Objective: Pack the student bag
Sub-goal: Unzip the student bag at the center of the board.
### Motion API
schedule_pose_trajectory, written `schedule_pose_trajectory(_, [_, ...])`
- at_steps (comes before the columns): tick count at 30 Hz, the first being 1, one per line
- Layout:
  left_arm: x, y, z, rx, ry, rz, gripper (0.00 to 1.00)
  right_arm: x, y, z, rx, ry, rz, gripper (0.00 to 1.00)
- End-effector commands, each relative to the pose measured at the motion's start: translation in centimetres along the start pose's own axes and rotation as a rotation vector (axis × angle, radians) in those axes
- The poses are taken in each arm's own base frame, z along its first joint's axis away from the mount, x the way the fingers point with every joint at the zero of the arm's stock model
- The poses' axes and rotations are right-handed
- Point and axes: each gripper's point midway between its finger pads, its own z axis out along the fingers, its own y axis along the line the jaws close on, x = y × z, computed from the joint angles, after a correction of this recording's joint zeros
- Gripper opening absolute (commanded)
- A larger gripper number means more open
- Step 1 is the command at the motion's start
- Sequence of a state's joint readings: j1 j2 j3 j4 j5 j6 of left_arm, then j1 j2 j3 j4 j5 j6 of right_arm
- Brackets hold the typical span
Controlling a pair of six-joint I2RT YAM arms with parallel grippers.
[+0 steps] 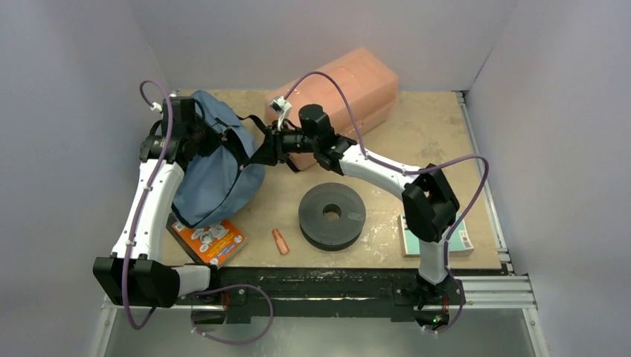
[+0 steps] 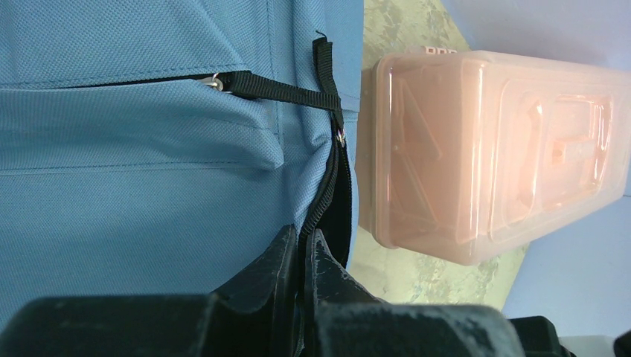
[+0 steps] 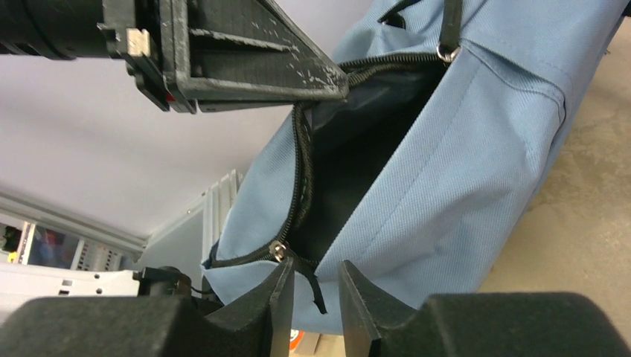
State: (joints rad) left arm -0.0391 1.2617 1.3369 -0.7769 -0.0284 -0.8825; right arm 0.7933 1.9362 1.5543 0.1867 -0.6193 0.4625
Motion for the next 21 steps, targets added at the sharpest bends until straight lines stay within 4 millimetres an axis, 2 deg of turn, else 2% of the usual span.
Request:
schedule_pose_trajectory(1, [-1.8, -2.3, -1.0, 0.096, -0.06, -0.033, 0.0, -3.5, 2.9, -0.5, -0.051, -0.057, -0.086, 0.25])
schedule_pose_trajectory(7, [-2.0, -2.6, -1.1, 0.103, -0.065, -0.039, 0.0, -2.4, 3.6, -0.1, -0.073, -0.026, -0.077, 0.0])
schedule_pose_trajectory(11, [-2.1, -2.7, -1.2, 0.1, -0.063, -0.039, 0.0, -2.0, 3.8, -0.1, -0.074, -0.018, -0.07, 0.0])
schedule_pose_trajectory(15, [-1.4, -2.6, -1.1, 0.103, -0.025, -0.009, 0.0, -2.7, 4.5, -0.5, -0.081, -0.041, -0.06, 0.0])
schedule_pose_trajectory(17, [-0.2, -2.0, -1.0, 0.091, 0.028, 0.022, 0.32, -3.1, 5.0, -0.7, -0.093, -0.054, -0.054, 0.0])
schedule_pose_trajectory(18, [0.6, -1.6, -1.0, 0.086, 0.06, 0.035, 0.42, -3.3, 5.2, -0.7, -0.101, -0.057, -0.051, 0.0])
schedule_pose_trajectory(21, [2.7, -0.1, -0.8, 0.072, 0.135, 0.098, 0.54, -3.8, 5.8, -0.7, -0.127, -0.066, -0.046, 0.0])
